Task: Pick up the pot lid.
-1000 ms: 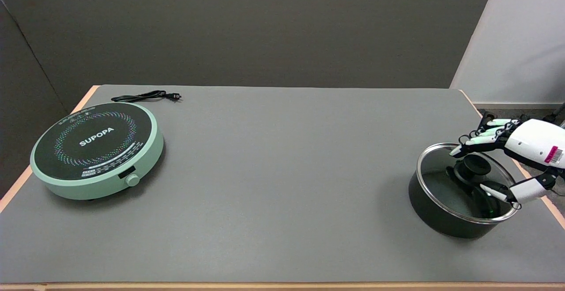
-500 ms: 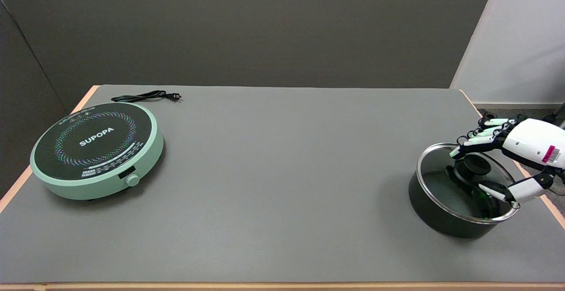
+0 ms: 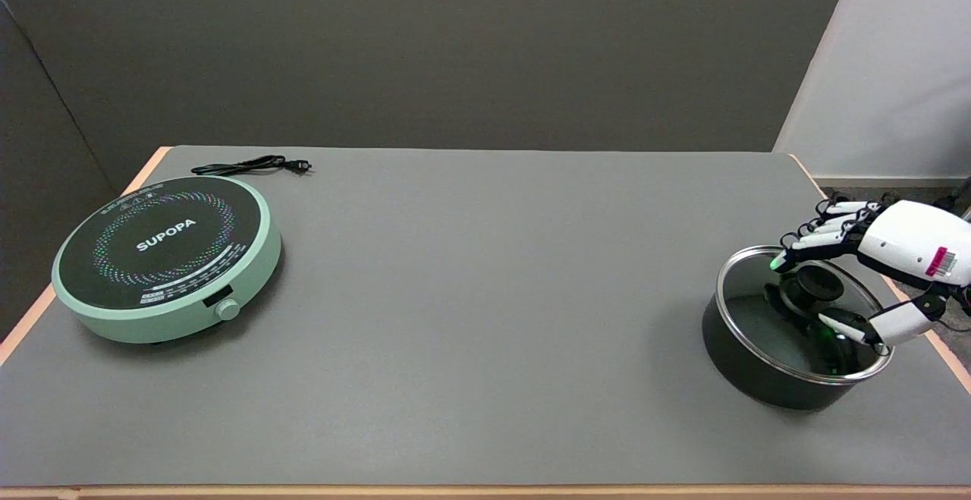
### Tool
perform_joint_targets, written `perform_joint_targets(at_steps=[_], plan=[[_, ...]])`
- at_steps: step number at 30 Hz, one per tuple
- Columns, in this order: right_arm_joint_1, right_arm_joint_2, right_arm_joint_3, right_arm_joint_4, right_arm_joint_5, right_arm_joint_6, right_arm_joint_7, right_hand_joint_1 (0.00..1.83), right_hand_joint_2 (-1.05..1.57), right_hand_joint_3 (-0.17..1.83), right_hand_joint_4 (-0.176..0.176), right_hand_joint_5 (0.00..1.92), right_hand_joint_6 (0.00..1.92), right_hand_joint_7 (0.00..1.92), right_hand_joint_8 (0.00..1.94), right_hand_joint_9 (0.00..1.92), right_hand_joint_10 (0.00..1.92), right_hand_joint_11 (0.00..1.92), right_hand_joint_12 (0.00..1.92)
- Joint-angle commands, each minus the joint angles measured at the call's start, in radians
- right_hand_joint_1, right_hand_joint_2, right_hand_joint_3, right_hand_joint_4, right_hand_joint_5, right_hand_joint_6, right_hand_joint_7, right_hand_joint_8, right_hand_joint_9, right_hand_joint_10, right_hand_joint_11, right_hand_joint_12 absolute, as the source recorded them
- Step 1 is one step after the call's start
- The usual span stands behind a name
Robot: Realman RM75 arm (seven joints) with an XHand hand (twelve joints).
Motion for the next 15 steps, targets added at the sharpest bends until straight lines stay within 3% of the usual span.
perform_joint_targets(at_steps=[1,15], plan=[[0.005,0.027,-0.028,0.026,0.001,0.005,-0.001,0.87,0.56,0.93,0.176,0.65,0.51,0.81,0.34,0.79,0.59,0.48,0.77],[0.006,0.027,-0.038,0.04,0.001,0.001,-0.001,0.88,0.57,0.93,0.176,0.66,0.54,0.82,0.35,0.8,0.6,0.48,0.77]])
